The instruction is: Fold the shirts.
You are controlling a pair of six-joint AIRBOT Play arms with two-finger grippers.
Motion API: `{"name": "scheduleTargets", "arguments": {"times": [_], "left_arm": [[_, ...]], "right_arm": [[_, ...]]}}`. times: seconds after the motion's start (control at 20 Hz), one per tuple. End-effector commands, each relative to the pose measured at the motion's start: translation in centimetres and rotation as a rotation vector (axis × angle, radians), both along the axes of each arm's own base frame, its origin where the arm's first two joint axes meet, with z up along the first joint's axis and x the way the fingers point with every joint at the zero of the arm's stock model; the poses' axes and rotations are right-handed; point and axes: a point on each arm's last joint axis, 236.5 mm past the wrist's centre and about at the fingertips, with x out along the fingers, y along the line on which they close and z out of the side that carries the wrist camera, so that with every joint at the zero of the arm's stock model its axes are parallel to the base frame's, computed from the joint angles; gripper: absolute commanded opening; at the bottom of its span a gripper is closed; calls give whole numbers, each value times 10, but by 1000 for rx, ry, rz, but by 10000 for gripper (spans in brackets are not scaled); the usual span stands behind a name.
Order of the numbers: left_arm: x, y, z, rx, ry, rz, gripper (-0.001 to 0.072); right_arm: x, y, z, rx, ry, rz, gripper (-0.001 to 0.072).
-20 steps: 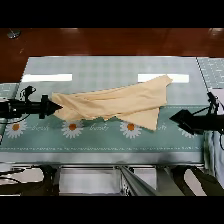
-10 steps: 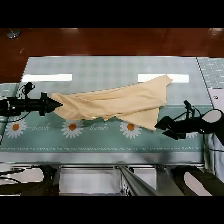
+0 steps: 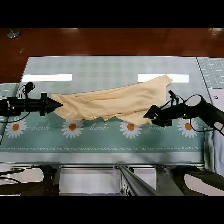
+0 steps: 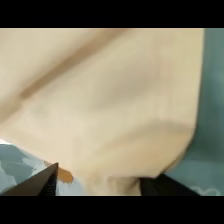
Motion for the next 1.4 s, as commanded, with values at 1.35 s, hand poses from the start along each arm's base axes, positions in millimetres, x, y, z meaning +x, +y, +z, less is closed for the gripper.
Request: {"name": "scheduleTargets", "arguments": {"times": [1.35], "left_arm": [[-162,21,548,1043,-1390,443,30]], "right_arm": [[-155,-73,617,-612,-1594,21,19]]}}
